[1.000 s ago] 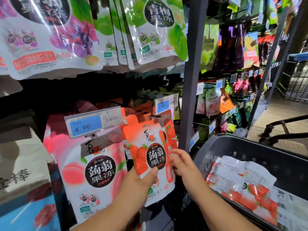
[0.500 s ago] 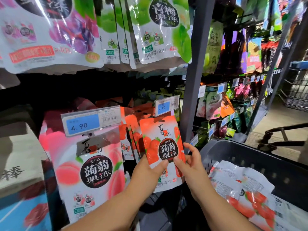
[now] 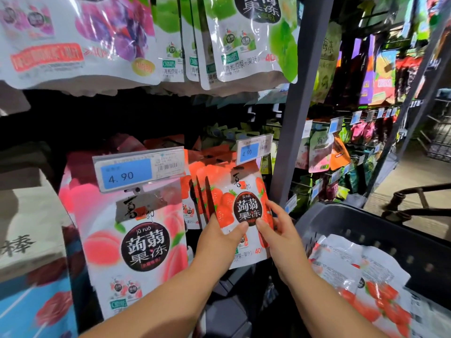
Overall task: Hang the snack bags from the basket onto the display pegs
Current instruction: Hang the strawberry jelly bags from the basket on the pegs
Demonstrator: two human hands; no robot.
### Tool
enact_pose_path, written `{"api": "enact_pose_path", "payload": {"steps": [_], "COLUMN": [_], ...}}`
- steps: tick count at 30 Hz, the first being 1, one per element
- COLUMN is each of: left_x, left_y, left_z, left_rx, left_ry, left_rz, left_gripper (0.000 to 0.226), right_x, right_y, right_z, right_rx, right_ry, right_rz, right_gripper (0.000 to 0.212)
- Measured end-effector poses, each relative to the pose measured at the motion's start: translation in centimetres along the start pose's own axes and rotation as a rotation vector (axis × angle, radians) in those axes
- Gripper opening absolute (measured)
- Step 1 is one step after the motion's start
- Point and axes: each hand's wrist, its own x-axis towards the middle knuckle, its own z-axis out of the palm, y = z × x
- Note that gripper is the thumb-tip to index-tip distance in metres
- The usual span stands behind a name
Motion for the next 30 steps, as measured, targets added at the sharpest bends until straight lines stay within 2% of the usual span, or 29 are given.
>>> {"api": "enact_pose_path", "payload": {"steps": [4,10,15,18,21,26,30], "left_x": [0.3,1.3,1.8,2.2,2.6,2.9,2.7], "left_y": [0.0,-0.1,-0.6,-0.7,-0.8,-1.0,-1.1], "left_z": [-0.1,-0.1,0.1,0.2,0.4,0.7,0.5], "left_rx": [0.008,0.099,0.098,0.108,0.101,0.128,0.193], "left_ry": [0.063,0.197,0.211,0.226,0.233,0.256,0.259], "left_rz": [-0.017,-0.051,-0.063,-0.071,-0.084,-0.096,-0.089], "left_gripper": [0.031,0.061,0.074,0.080,0.080,0.078,0.084], "right_x": [0.5,1.3,2.3,3.2,3.9,4.8,4.5], "right_y": [0.3,-0.5,-0.2,0.5,0.7,0.7,1.2], "right_z": [1.0,2.7,3.6,4.1,4.6,5.1,4.9], "right_rx": [-0.016,-0.183,-0.365,-0.387,-0.435,-0.530,-0.530], "right_ry": [0.006,-0.003,0.007,-0.005,-0.029,-0.028,-0.017], "right_rz": [0.016,-0.056,-0.046,-0.033,-0.028,-0.030,-0.089], "right_gripper": [0.047,0.047,0.061,0.074,0.073,0.057,0.062]}}
